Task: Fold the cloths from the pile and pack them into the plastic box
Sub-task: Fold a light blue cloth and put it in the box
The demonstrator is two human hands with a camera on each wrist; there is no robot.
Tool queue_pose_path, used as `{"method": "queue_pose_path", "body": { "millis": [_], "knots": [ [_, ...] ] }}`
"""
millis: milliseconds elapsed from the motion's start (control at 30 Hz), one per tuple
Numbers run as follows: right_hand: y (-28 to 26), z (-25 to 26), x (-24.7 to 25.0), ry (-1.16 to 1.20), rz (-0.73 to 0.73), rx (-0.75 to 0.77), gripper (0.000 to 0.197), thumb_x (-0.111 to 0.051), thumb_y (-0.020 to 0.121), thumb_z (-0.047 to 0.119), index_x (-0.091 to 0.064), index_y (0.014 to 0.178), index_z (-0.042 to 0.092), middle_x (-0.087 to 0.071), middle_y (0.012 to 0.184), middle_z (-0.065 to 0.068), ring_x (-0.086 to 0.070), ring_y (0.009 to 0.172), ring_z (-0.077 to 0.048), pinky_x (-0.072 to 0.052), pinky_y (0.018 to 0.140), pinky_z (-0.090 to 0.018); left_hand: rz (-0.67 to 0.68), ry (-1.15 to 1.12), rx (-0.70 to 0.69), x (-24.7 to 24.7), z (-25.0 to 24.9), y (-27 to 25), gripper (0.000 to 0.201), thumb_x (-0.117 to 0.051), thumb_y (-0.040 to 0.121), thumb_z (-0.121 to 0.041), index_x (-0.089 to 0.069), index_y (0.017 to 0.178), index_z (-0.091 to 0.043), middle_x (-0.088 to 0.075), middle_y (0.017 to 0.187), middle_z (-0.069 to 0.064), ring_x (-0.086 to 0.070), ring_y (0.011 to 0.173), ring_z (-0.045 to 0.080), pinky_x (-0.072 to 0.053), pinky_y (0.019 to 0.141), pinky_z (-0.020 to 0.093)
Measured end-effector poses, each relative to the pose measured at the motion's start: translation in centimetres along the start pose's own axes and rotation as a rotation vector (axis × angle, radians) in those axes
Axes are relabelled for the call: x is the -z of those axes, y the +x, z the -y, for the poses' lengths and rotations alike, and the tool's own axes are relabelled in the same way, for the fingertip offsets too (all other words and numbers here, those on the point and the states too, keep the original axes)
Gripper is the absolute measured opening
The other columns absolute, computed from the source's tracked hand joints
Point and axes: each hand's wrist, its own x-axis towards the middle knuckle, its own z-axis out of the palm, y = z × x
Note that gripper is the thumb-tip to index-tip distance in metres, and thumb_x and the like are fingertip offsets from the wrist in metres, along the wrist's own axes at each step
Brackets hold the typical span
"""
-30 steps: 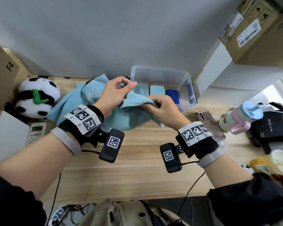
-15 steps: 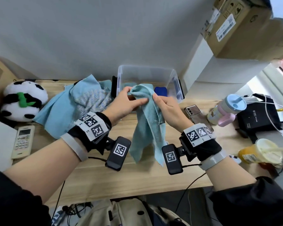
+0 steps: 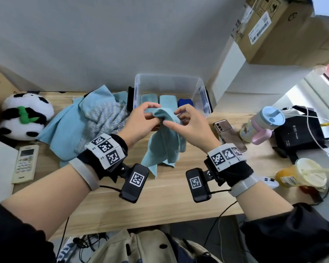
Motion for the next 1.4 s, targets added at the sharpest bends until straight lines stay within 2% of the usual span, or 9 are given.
{"method": "queue_pose_path", "body": {
  "millis": [167,300,467,633,800,967,1167,1300,1400],
  "knots": [
    [0.1,-0.8,-0.6,-0.127,-0.085,-0.015,0.015,-0.055,0.083,0.018,-0.06,0.075,0.007,-0.048,0.055,0.008,-0.041,0.055,-0.01,-0.035,0.061,-0.029,-0.122,0.076,-0.022,0.3,1.3,0.4,0.023,-0.053,0.086,0.006,-0.059,0.106,-0.004,-0.066,0.083,0.002,-0.063,0.068,-0.003,-0.049,0.063,0.007],
    [0.3,-1.4,0.7,-0.061,-0.202,-0.075,0.022,-0.049,0.088,0.015,-0.055,0.067,0.018,-0.042,0.052,0.011,-0.039,0.054,-0.006,-0.038,0.058,-0.03,-0.199,0.161,0.029,1.7,2.4,0.6,0.018,-0.051,0.087,0.001,-0.058,0.1,-0.008,-0.058,0.067,0.005,-0.046,0.053,0.011,-0.037,0.048,0.014],
    [0.9,-1.9,2.3,-0.033,-0.378,-0.069,0.029,-0.049,0.091,0.015,-0.046,0.064,0.024,-0.043,0.06,0.01,-0.037,0.058,-0.003,-0.03,0.051,-0.012,0.062,0.248,0.044,2.3,2.9,-0.2,0.023,-0.065,0.085,-0.029,-0.054,0.101,-0.016,-0.052,0.063,0.008,-0.042,0.053,0.011,-0.034,0.055,0.022],
    [2.0,-2.0,4.8,0.018,-0.575,-0.054,0.034,-0.048,0.092,0.014,-0.041,0.059,0.023,-0.036,0.056,0.01,-0.033,0.055,-0.005,-0.026,0.053,-0.02,0.206,0.262,0.116,3.4,4.0,-0.5,0.026,-0.076,0.072,-0.031,-0.065,0.084,-0.01,-0.068,0.076,-0.002,-0.06,0.068,0.008,-0.046,0.063,0.023],
    [2.5,-3.2,7.0,-0.038,-0.618,-0.097,0.024,-0.047,0.093,0.016,-0.057,0.073,0.006,-0.047,0.066,-0.002,-0.04,0.07,-0.016,-0.026,0.061,-0.026,-0.037,0.045,0.118,4.8,4.5,0.5,0.016,-0.072,0.078,-0.021,-0.061,0.078,-0.008,-0.063,0.069,0.001,-0.056,0.06,0.008,-0.045,0.053,0.015],
    [2.4,-4.7,8.2,-0.055,-0.59,-0.144,0.025,-0.048,0.095,0.02,-0.068,0.101,0.006,-0.06,0.085,0.0,-0.049,0.082,-0.012,-0.032,0.068,-0.021,-0.16,-0.182,0.083,6.0,3.0,2.0,0.01,-0.067,0.082,-0.019,-0.067,0.092,-0.016,-0.073,0.082,-0.004,-0.066,0.076,0.01,-0.054,0.069,0.022],
    [3.0,-2.8,9.8,0.072,-0.562,-0.144,0.038,-0.038,0.098,0.014,-0.039,0.06,0.023,-0.036,0.062,0.008,-0.032,0.059,-0.005,-0.025,0.057,-0.021,-0.136,-0.376,-0.046,5.1,-2.2,3.2,0.008,-0.053,0.093,-0.015,-0.06,0.089,-0.014,-0.072,0.074,-0.008,-0.066,0.07,0.003,-0.053,0.068,0.018],
    [2.7,-0.9,11.6,0.314,-0.569,-0.087,0.03,-0.039,0.099,0.021,-0.047,0.071,0.025,-0.042,0.072,0.01,-0.039,0.068,0.001,-0.034,0.068,-0.014,-0.062,-0.542,-0.136,4.6,-5.7,3.2,0.016,-0.048,0.096,-0.017,-0.055,0.083,-0.014,-0.07,0.075,-0.004,-0.065,0.071,0.008,-0.055,0.076,0.025],
    [1.3,-0.1,11.7,0.485,-0.573,-0.063,0.023,-0.041,0.099,0.021,-0.047,0.077,0.022,-0.044,0.079,0.006,-0.042,0.081,-0.008,-0.037,0.079,-0.025,-0.032,-0.546,-0.15,4.8,-5.8,2.8,0.014,-0.047,0.096,-0.02,-0.055,0.085,-0.016,-0.069,0.084,-0.001,-0.064,0.08,0.011,-0.052,0.086,0.031]
  ]
}}
